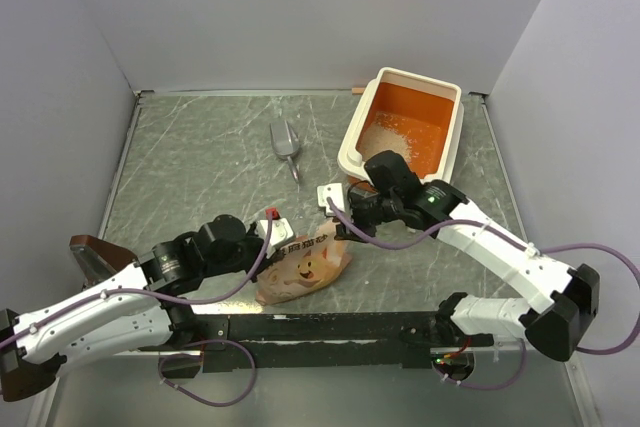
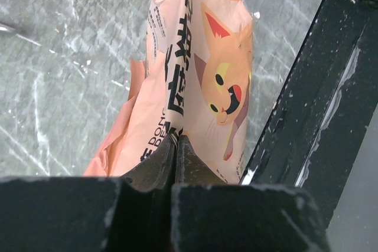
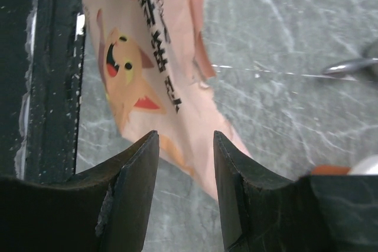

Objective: Fill the litter box with clean litter

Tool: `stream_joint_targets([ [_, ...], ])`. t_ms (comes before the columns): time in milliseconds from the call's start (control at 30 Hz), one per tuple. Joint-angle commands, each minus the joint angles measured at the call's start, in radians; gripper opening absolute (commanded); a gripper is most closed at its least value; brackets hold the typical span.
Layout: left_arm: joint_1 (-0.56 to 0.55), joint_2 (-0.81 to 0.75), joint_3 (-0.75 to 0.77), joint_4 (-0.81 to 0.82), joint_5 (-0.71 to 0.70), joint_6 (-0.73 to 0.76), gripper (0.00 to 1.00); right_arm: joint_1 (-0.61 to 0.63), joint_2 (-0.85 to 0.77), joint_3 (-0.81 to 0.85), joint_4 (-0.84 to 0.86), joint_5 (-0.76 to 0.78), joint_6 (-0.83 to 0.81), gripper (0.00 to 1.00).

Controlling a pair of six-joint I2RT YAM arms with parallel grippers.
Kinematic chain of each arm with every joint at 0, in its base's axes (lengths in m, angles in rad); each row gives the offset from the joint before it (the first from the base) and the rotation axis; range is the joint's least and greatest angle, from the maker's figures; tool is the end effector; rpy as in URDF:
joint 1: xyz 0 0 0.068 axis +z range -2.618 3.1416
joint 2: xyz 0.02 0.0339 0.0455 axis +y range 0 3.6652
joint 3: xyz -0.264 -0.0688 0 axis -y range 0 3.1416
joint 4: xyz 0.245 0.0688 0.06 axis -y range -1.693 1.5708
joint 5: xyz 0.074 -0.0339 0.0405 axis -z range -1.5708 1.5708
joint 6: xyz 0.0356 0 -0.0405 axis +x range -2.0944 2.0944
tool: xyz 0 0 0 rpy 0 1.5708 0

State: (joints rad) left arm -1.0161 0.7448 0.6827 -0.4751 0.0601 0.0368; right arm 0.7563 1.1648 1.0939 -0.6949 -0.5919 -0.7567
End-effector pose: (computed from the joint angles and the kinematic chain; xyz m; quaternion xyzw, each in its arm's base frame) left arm 0.0868 -0.1442 0.2811 0.4495 0.7439 -0.2553 0.4236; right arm 0.1602 0.1785 0.3268 -0.6872 0.5616 0.2683 0.3747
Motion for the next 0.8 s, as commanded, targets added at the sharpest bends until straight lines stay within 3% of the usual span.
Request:
stream_joint_targets([
  [0, 0.001, -0.065, 0.025, 0.067, -0.036, 0.029, 0.01, -0.005, 0.039, 0.027, -0.009, -0.077, -0.049, 0.49],
  [367, 0.001, -0.062, 0.009, 0.076, -0.019, 0.041, 0.01, -0.003, 0.137, 0.032, 0.086, -0.129, -0.072, 0.48],
  [600, 0.001, -0.073, 0.011, 0.076, -0.052, 0.041, 0.01, -0.005, 0.185, 0.037, 0.020, -0.161, -0.099, 0.47],
  [667, 0.001, -0.076, 0.011, 0.090, -0.057, 0.041, 0.01, -0.005, 0.187, 0.006, 0.037, -0.157, -0.092, 0.40],
  [700, 0.001, -0.076, 0.012, 0.099, -0.121, 0.046, 0.01, -0.006, 0.197, 0.001, 0.037, -0.152, -0.090, 0.25],
  [733, 0.001, -0.071, 0.023, 0.104, -0.150, 0.051, 0.01, -0.006, 0.206, 0.027, 0.019, -0.151, -0.098, 0.03],
  [767, 0.001, -0.065, 0.031, 0.102, -0.178, 0.058, 0.01, -0.008, 0.217, 0.038, 0.009, -0.149, -0.096, 0.00],
])
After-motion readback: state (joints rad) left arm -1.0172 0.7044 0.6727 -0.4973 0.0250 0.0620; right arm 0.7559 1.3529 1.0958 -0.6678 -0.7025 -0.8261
